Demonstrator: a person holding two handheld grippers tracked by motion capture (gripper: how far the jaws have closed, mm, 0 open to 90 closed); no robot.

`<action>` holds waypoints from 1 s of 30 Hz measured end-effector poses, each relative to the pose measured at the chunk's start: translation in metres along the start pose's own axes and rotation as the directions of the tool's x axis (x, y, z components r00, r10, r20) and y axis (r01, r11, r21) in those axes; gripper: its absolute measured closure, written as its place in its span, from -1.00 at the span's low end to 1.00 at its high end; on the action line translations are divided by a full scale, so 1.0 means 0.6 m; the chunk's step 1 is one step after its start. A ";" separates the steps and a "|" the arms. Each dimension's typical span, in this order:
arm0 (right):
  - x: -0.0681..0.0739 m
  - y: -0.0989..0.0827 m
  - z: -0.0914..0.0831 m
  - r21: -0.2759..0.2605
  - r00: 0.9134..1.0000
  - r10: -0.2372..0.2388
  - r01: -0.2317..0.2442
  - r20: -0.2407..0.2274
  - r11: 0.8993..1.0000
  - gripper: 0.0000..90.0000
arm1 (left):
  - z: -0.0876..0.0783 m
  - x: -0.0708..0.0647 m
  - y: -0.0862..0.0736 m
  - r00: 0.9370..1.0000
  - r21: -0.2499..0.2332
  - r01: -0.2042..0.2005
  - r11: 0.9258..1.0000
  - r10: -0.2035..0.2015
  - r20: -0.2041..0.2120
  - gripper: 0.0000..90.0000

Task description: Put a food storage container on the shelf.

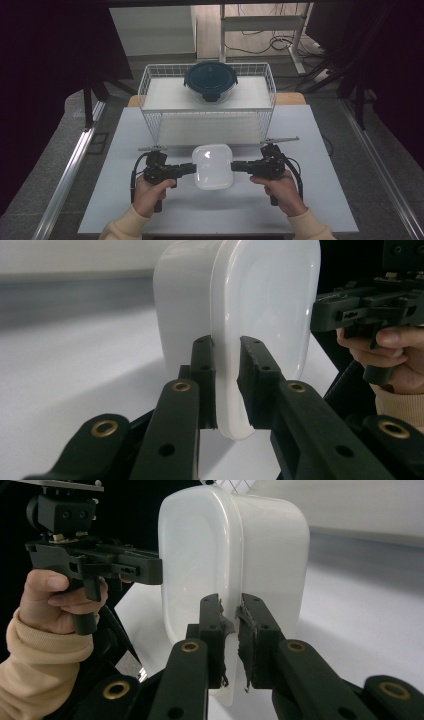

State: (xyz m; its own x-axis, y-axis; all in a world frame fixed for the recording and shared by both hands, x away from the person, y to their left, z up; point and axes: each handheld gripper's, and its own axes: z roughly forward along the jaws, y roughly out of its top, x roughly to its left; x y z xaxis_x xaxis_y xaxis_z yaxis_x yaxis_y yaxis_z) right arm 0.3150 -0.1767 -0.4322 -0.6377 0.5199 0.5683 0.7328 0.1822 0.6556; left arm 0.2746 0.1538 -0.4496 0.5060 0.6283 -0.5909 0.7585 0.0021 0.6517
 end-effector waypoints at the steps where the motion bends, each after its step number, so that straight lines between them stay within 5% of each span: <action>1: 0.003 0.002 -0.002 -0.002 1.000 -0.006 0.006 -0.001 1.000 0.79 | -0.001 -0.001 0.001 1.000 -0.002 0.000 1.000 0.000 -0.002 0.73; 9: 0.010 0.016 -0.008 -0.015 0.999 -0.032 0.032 -0.003 0.999 0.80 | -0.011 -0.006 0.016 1.000 -0.021 -0.010 1.000 0.011 0.011 0.74; 30: 0.053 0.104 -0.042 -0.075 0.992 -0.128 0.129 0.018 0.989 0.80 | -0.047 -0.039 0.107 0.997 -0.072 -0.082 0.994 0.082 -0.003 0.73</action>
State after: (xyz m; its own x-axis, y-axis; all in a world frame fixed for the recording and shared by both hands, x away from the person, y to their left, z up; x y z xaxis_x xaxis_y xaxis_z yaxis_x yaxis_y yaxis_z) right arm 0.3346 -0.1700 -0.3606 -0.7217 0.5075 0.4707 0.6247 0.1845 0.7588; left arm 0.2997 0.1612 -0.3806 0.5654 0.6283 -0.5343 0.6830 0.0065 0.7304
